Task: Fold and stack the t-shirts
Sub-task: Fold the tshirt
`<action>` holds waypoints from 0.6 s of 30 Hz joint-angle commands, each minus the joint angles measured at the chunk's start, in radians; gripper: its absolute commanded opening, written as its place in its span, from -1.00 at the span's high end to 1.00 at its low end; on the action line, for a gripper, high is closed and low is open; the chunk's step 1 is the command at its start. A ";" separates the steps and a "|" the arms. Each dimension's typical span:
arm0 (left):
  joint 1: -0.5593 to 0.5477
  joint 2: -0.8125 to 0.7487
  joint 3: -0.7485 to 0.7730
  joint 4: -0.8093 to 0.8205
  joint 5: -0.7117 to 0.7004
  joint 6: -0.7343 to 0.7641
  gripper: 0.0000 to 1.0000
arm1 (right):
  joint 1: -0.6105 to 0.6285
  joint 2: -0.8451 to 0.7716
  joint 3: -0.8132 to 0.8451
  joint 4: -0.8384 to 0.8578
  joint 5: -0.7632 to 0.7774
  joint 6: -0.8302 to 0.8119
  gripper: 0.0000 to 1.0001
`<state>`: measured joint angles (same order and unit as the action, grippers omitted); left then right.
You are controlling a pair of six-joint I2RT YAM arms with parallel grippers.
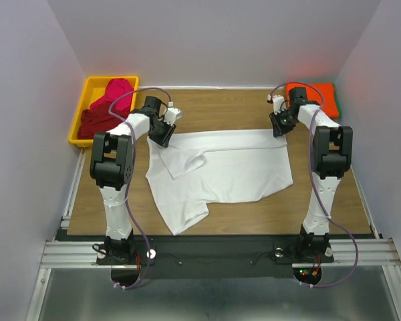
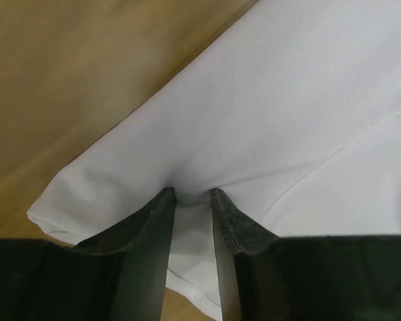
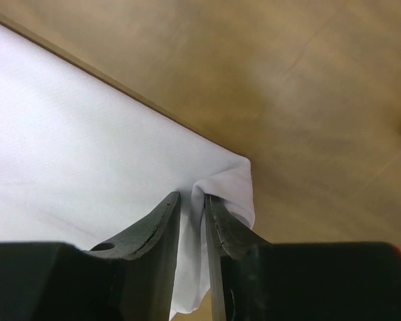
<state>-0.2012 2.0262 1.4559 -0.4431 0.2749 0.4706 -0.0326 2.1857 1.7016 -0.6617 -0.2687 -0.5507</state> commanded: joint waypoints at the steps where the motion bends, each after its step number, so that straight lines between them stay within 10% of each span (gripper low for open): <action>1: 0.057 0.129 0.191 -0.077 -0.030 0.031 0.13 | -0.006 0.137 0.137 0.031 0.066 0.074 0.37; 8: 0.072 0.007 0.333 -0.152 0.042 0.072 -0.04 | -0.006 -0.112 0.049 -0.030 -0.018 0.012 0.19; 18: 0.028 -0.318 -0.055 -0.166 0.148 0.095 -0.06 | 0.000 -0.326 -0.273 -0.211 -0.096 -0.070 0.19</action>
<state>-0.1513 1.8137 1.5154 -0.5713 0.3481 0.5331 -0.0349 1.8862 1.5135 -0.7891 -0.3271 -0.5678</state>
